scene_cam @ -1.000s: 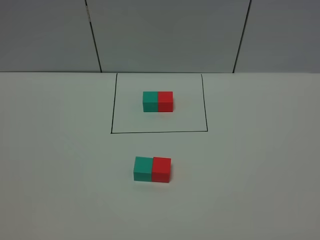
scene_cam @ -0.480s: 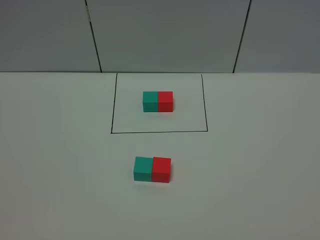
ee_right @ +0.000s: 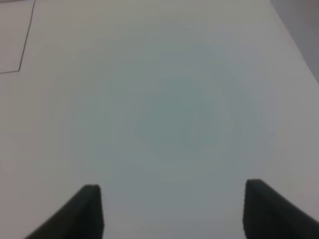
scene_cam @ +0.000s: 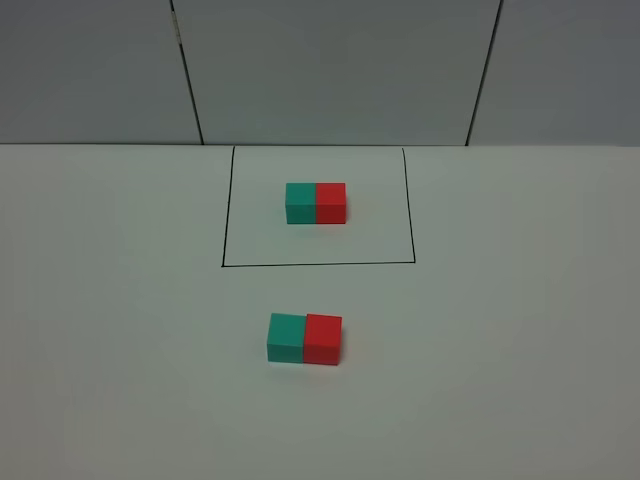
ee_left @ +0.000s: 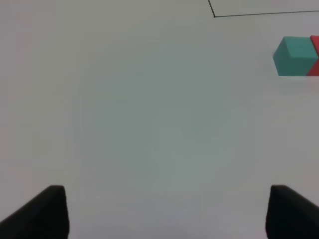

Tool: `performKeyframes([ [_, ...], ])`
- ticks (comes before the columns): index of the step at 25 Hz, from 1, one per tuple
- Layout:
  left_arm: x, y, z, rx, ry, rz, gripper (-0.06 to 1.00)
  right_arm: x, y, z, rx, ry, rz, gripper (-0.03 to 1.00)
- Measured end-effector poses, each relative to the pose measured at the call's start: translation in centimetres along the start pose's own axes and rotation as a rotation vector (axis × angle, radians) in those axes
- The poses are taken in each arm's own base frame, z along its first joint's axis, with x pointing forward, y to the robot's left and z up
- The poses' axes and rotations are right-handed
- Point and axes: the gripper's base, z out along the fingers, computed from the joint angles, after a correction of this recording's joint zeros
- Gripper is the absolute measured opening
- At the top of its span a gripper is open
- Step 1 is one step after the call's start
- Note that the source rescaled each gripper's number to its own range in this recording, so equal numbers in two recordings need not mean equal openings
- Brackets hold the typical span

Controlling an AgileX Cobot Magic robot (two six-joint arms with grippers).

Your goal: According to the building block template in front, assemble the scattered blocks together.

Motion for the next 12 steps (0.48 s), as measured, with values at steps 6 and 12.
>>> performKeyframes([
  [6, 0.00, 0.00, 0.00, 0.000, 0.000, -0.001, 0.80, 0.00, -0.02, 0.00, 0.002, 0.000, -0.001, 0.51],
  [12, 0.00, 0.00, 0.00, 0.000, 0.000, -0.001, 0.80, 0.00, -0.02, 0.00, 0.005, -0.001, 0.000, 0.51],
])
